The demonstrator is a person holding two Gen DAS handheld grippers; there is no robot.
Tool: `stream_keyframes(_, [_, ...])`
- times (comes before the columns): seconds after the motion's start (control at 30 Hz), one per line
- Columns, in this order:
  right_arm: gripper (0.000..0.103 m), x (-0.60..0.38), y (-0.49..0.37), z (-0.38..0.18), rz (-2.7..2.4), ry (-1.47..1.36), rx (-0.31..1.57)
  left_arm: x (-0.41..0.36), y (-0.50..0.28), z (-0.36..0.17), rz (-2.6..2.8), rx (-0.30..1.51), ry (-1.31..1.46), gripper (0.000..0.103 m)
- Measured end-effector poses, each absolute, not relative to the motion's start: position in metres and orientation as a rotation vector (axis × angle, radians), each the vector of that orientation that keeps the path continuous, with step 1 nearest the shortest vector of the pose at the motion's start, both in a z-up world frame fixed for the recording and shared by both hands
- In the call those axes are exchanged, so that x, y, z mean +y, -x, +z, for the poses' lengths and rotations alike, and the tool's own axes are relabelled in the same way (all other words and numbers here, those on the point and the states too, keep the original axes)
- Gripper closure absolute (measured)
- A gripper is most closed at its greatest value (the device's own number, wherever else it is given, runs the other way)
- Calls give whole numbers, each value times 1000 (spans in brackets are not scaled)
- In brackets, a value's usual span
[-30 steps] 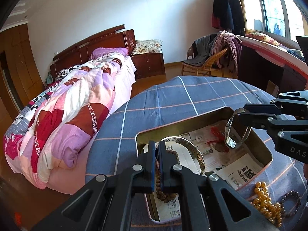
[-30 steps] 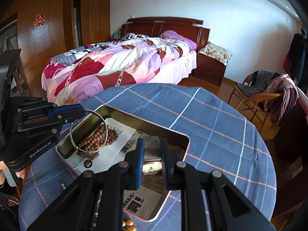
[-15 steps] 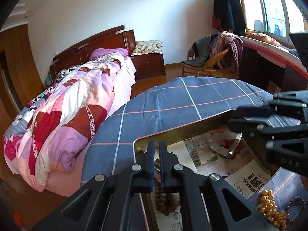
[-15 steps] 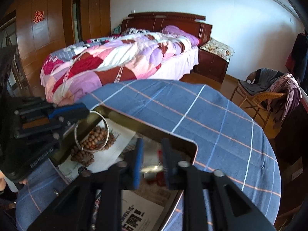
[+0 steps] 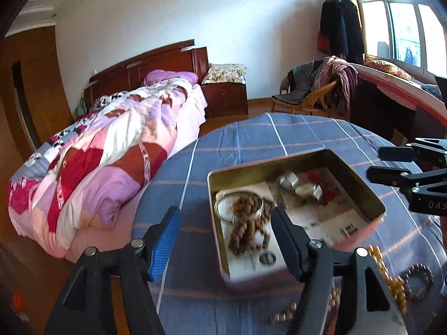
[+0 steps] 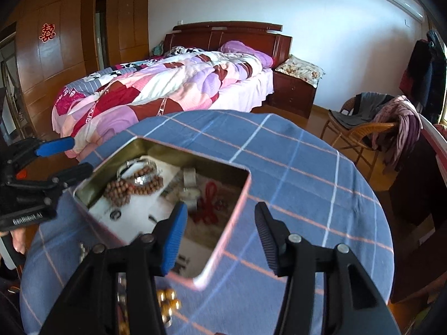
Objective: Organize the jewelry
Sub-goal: 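Lower bangle and watch into the tin and open both tools, then withdraw both tools from the tin toward the green jade bangle, then grasp the green jade bangle with the left tool while the right tool grasps the dark bead bracelet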
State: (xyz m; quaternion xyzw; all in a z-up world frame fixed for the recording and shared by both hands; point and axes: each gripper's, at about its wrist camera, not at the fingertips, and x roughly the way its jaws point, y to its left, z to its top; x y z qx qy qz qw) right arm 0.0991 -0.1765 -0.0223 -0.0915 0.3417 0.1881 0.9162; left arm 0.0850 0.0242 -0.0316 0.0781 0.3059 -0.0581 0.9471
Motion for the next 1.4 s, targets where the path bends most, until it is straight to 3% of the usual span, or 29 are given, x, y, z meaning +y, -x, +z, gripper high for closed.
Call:
stream_keyframes(0.57, [48, -212, -14, -62, 347, 195, 773, -15, -2, -45, -206, 741, -213, 36])
stream_keyframes(0.97, [49, -210, 2, -71, 376, 244, 826, -43, 16, -61, -270, 795, -256, 37])
stream_keyframes(1.03, [51, -211, 4, -76, 372, 254, 837, -44, 16, -63, -277, 804, -257, 45])
stream_keyframes(1.23, [54, -213, 4, -83, 366, 255, 832, -45, 10, -77, -303, 831, -245, 55])
stream_keyframes(1.3, [58, -213, 4, -85, 364, 247, 826, -47, 6, -86, -311, 855, -260, 71])
stream_keyframes(1.4, [74, -215, 4, -86, 366, 237, 815, -46, 4, -88, -324, 848, -243, 85])
